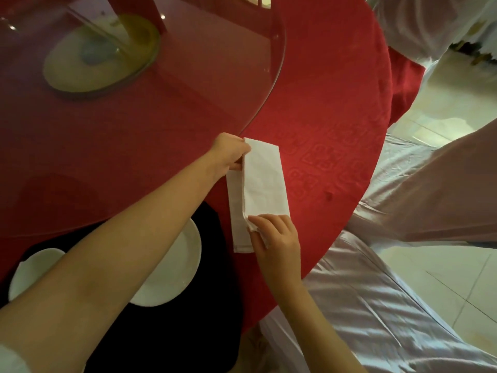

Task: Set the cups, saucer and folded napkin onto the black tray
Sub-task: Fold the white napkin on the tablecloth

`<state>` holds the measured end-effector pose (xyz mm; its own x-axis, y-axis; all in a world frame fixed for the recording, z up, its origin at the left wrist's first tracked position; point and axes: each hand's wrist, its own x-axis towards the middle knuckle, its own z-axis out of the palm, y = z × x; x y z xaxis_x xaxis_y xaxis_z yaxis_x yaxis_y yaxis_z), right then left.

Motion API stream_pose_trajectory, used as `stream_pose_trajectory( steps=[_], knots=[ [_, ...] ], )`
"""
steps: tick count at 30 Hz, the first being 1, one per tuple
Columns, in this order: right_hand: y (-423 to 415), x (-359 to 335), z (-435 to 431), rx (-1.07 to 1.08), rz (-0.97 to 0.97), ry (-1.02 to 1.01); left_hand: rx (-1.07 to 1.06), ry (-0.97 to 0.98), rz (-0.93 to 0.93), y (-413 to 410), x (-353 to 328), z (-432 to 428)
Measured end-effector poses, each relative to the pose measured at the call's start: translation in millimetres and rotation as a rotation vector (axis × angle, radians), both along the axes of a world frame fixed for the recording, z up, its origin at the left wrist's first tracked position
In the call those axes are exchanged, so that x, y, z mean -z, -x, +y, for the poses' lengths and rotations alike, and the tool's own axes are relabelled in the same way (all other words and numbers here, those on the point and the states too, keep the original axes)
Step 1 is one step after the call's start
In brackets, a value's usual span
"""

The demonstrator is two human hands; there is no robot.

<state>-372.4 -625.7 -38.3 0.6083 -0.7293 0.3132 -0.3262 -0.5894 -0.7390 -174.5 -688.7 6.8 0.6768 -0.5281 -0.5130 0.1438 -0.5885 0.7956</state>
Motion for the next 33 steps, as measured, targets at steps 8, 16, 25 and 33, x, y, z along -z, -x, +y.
stream_pose_trajectory(
  steps=[8,16,25,33],
  knots=[
    [3.6,23.1,17.9,-0.066,0.058,0.095,0.104,-0.121,-0.244,-21.4,20.0,21.0],
    [0.2,31.1,30.1,-0.073,0.047,0.060,0.262,-0.171,-0.620,-29.2,26.3,36.7],
    [1.6,38.6,33.9,-0.115,0.134,0.121,0.498,-0.248,-0.901,-25.0,24.0,44.8],
    [10.2,34.6,37.2,-0.212,0.280,0.116,1.073,-0.017,-1.028,39.5,46.5,45.4]
  ],
)
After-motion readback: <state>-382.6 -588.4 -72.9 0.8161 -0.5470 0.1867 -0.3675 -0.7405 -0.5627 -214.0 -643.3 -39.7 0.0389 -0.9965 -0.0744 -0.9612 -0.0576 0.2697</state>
